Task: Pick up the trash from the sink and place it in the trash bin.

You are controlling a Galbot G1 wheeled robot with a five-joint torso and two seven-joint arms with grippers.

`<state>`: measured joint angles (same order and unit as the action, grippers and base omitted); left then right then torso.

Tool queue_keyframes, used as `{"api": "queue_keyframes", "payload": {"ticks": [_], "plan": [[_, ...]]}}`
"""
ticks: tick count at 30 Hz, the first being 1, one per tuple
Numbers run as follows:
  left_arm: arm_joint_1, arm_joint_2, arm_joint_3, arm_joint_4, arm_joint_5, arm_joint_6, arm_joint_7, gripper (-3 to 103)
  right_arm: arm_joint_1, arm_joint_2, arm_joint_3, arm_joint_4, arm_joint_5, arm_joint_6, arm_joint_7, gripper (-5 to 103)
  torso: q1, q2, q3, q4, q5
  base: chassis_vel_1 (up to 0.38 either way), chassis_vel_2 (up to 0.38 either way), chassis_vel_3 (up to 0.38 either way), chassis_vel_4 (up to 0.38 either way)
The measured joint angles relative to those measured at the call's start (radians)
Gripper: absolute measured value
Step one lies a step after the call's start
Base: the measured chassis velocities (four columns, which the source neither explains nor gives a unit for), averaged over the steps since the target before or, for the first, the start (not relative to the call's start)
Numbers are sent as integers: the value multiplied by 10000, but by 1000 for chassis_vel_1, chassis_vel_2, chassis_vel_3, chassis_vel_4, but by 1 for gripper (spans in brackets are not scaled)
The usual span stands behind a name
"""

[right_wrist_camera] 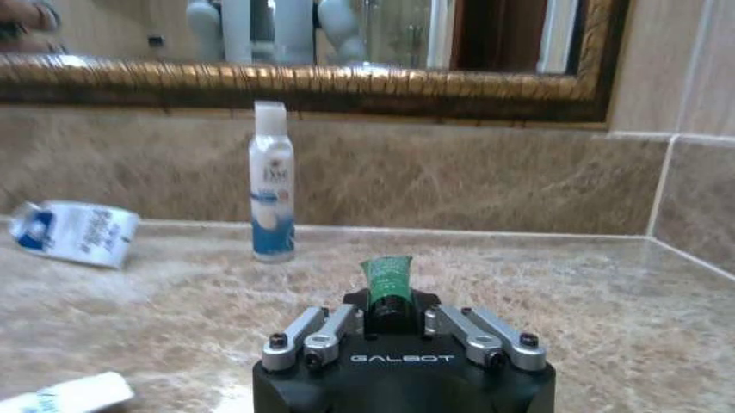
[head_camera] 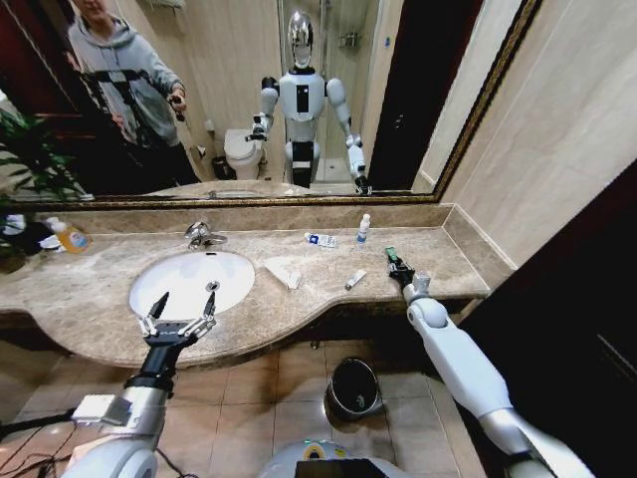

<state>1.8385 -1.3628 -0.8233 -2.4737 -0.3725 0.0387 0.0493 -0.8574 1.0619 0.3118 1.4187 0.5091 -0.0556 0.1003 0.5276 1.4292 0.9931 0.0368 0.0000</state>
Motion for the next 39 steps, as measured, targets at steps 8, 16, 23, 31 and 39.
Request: {"api": "queue_keyframes", "payload": {"ticks": [8, 16, 23, 31, 39], "plan": [[0, 0, -1, -1, 0, 0, -3, 100, -1720, -634, 778, 2009, 666, 146, -80, 21, 0, 0, -1, 1, -2, 0, 0, 0, 0], [0, -1, -1, -1, 0, 0, -4, 100, -3711, -752, 1542, 3261, 756, 1103, -254, 21, 0, 0, -1, 1, -1, 0, 0, 0, 0], [1, 0, 0, -1, 0, 0, -3, 100, -6404, -381, 2032, 3508, 136, 3049, -491, 21, -1, 1, -2, -1, -1, 0, 0, 0, 0], [0, 0, 0, 0, 0, 0, -3, 100, -7499, 32, 1811, 2287, -1009, 4548, -513, 21, -2, 1, -1, -1, -1, 0, 0, 0, 0], [0, 0, -1, -1, 0, 0, -4, 100, -7021, 547, 1165, 358, -1895, 5156, -602, 21, 0, -1, -1, 1, -2, 0, 0, 0, 0]]}}
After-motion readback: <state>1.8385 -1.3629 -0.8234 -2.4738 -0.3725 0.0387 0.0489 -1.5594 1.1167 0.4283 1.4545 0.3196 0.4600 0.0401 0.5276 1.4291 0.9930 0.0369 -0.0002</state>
